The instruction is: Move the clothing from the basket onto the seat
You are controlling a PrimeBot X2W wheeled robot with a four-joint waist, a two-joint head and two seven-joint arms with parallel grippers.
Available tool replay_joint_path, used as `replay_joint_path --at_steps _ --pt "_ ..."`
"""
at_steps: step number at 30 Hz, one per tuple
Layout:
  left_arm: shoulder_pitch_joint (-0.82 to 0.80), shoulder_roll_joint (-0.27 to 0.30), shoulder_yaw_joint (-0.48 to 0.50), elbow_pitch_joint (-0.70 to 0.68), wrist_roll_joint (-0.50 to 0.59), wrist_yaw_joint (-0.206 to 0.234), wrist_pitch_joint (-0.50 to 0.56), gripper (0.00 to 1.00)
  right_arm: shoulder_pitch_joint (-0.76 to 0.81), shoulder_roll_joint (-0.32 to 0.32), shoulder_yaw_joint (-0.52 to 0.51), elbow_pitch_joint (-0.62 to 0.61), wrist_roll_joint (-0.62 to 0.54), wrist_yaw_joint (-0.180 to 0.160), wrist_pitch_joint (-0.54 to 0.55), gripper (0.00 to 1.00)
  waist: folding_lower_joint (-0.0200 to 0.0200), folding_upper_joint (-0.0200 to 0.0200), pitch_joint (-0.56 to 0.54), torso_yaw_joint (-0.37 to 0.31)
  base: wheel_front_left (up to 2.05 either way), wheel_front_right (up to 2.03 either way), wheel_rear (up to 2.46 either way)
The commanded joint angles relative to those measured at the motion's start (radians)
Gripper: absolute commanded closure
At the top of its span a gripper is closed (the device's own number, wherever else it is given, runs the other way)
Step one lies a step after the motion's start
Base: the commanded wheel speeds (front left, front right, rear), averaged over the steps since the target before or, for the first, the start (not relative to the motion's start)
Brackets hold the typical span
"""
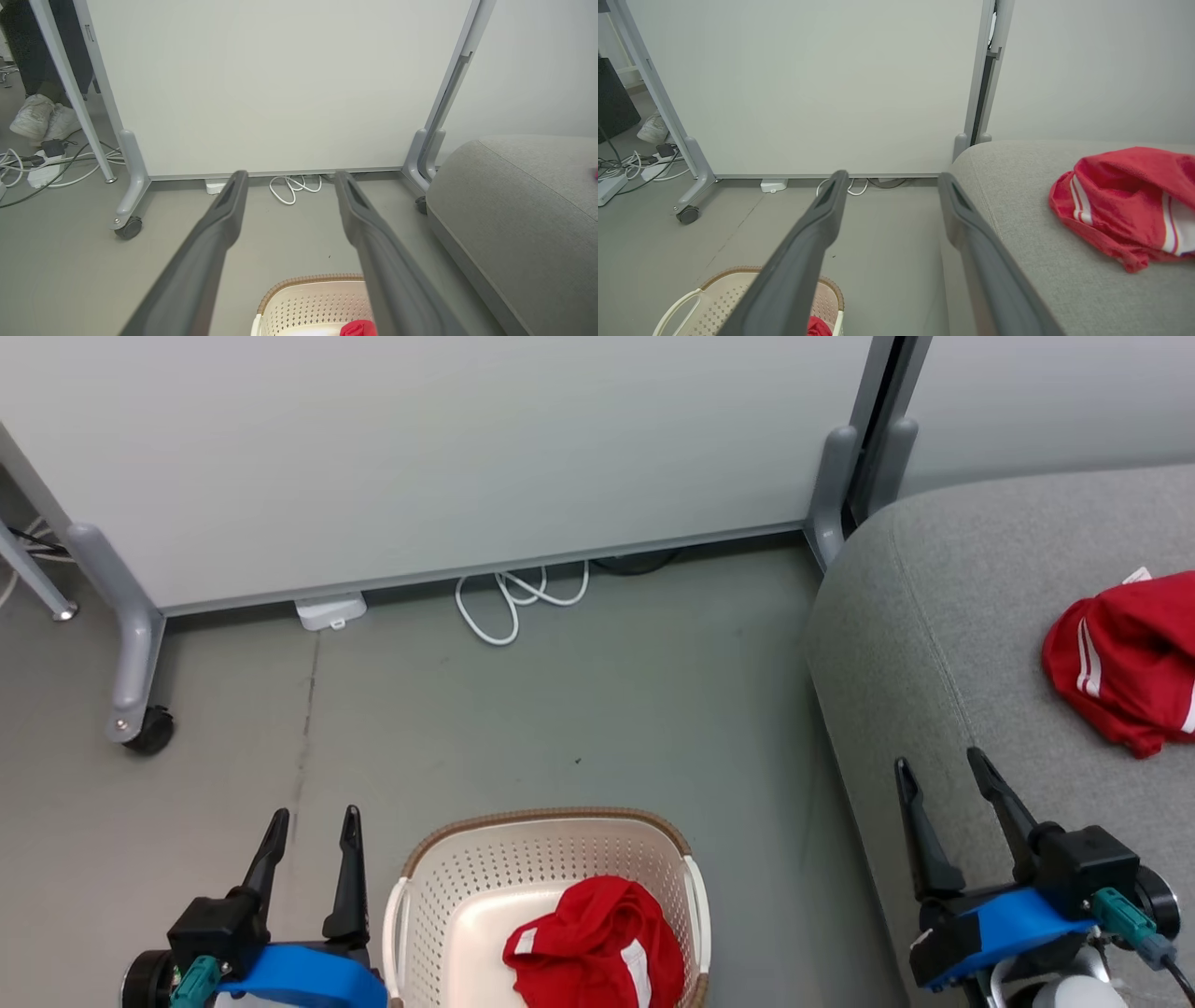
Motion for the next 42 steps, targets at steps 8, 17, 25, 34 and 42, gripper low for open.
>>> replay_joint_path --at_steps 8,17,25,34,42 --pt "-0.118 0.019 -0.086 0.119 -0.013 -0.007 -0.004 0.00 -0.096 0.001 0.065 -0.015 0.025 0.000 -0.035 0.00 0.0000 -0.0001 0.201 -0.089 0.00 0.00 0.00" --pt "-0.303 0.068 -0.265 0.323 -0.045 -0.007 -0.005 0.00 -0.210 0.001 0.144 -0.010 0.074 0.000 -0.076 0.00 0.0000 -0.0001 0.393 -0.191 0.00 0.00 0.00" --pt "-0.431 0.100 -0.366 0.457 -0.092 -0.004 -0.004 0.00 -0.284 0.002 0.216 -0.015 0.130 0.000 -0.109 0.00 0.0000 -0.0001 0.526 -0.275 0.00 0.00 0.00" --pt "-0.550 0.141 -0.426 0.604 -0.128 -0.004 0.057 0.00 -0.323 0.002 0.262 -0.051 0.195 0.000 -0.127 0.00 0.0000 -0.0001 0.662 -0.349 0.00 0.00 0.00" --pt "-0.635 0.174 -0.459 0.690 -0.141 -0.004 0.130 0.00 -0.345 0.002 0.298 -0.097 0.253 0.000 -0.128 0.00 0.0000 -0.0001 0.754 -0.388 0.00 0.00 0.00"
